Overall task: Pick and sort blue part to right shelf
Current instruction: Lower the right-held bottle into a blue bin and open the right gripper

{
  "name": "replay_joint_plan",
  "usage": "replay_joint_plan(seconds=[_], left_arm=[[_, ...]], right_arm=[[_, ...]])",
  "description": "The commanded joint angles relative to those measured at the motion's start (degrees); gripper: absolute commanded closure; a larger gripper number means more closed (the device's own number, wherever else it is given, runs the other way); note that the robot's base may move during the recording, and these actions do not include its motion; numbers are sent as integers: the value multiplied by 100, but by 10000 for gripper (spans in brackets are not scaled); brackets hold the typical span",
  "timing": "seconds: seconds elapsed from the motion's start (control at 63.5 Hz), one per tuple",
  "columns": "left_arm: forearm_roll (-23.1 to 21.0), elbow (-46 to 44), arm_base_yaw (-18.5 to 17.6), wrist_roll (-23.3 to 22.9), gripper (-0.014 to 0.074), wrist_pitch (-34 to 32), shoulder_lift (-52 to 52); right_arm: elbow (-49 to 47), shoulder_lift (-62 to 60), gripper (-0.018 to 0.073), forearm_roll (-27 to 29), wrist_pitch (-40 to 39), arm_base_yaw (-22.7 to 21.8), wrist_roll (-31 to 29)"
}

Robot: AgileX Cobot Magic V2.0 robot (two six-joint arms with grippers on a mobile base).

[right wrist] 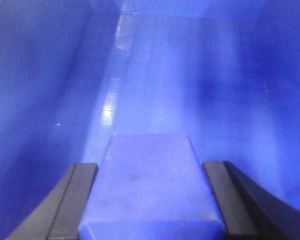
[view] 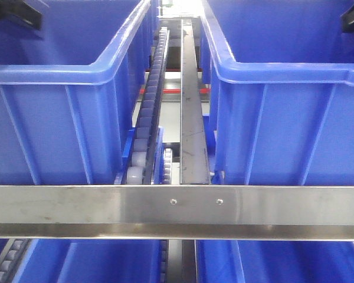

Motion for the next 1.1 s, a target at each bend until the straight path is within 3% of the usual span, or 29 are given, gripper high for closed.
replay_joint_plan(seconds=[0.0, 0.142, 0.22, 0.299, 0.456, 0.645, 0.803, 0.913, 0.96, 1.086], left_arm=[[-60, -331, 2, -58, 243, -210, -88], [-60, -331, 51, -58, 239, -186, -88], [-60, -331, 116, -58, 233, -188, -88], [-60, -331, 201, -58, 154, -200, -88], [-60, -331, 356, -58, -73, -114, -88], [-60, -331, 412, -58, -92, 209, -101], [-38, -331, 412, -58, -11, 198, -293], [-40, -331, 412, -58, 140, 198, -519], [-40, -331, 412, -58, 222, 198, -602], [-28, -331, 452, -58, 463, 198, -793]], right_arm=[[-245, -90, 166, -35, -673, -15, -56], [-245, -84, 133, 0, -580, -15, -56], [-245, -84, 36, 0, -405, -15, -56], [-245, -84, -79, 0, -226, -15, -56], [-245, -90, -65, 0, -211, -15, -56], [-322, -112, -64, 0, -130, -15, -51], [-498, -117, -64, 0, 56, -15, -51], [-523, -188, -29, 0, 49, -15, -51], [-523, -238, 18, 0, 101, -15, -51], [-523, -415, 265, 0, 409, -15, -51]])
